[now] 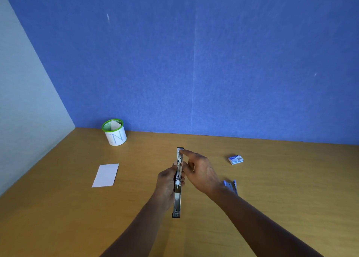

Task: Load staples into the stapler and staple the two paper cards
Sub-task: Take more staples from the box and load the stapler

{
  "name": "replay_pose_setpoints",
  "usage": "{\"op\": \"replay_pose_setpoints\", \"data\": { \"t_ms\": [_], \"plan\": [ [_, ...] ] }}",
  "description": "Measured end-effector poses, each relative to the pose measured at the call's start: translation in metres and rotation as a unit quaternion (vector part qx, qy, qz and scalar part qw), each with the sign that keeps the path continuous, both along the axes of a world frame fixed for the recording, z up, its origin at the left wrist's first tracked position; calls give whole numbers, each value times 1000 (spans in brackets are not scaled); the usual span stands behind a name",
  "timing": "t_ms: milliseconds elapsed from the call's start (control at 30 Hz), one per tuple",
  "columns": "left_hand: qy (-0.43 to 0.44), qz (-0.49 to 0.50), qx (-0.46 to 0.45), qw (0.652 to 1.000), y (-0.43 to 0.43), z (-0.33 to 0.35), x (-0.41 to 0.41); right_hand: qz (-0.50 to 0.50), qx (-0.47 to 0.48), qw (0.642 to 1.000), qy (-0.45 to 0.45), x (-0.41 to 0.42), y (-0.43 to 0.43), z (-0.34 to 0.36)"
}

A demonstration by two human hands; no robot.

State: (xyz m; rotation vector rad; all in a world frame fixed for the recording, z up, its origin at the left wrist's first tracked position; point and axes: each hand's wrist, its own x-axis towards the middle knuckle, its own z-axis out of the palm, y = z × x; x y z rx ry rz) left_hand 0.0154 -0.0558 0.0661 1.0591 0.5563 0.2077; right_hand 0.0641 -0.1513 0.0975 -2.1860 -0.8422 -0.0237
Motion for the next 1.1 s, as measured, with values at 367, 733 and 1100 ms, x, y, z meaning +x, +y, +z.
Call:
{"op": "replay_pose_setpoints", "data": {
  "t_ms": [367, 733, 1100],
  "plan": [
    [11, -3, 10, 1000, -4, 0, 2, -30, 31, 997, 67, -3, 0, -1],
    [32, 5, 16, 999, -1, 3, 5, -24, 14, 999, 41, -7, 0, 1],
    [47, 10, 16, 999, -4, 3, 9, -47, 31, 997, 52, -11, -4, -7]
  ]
}}
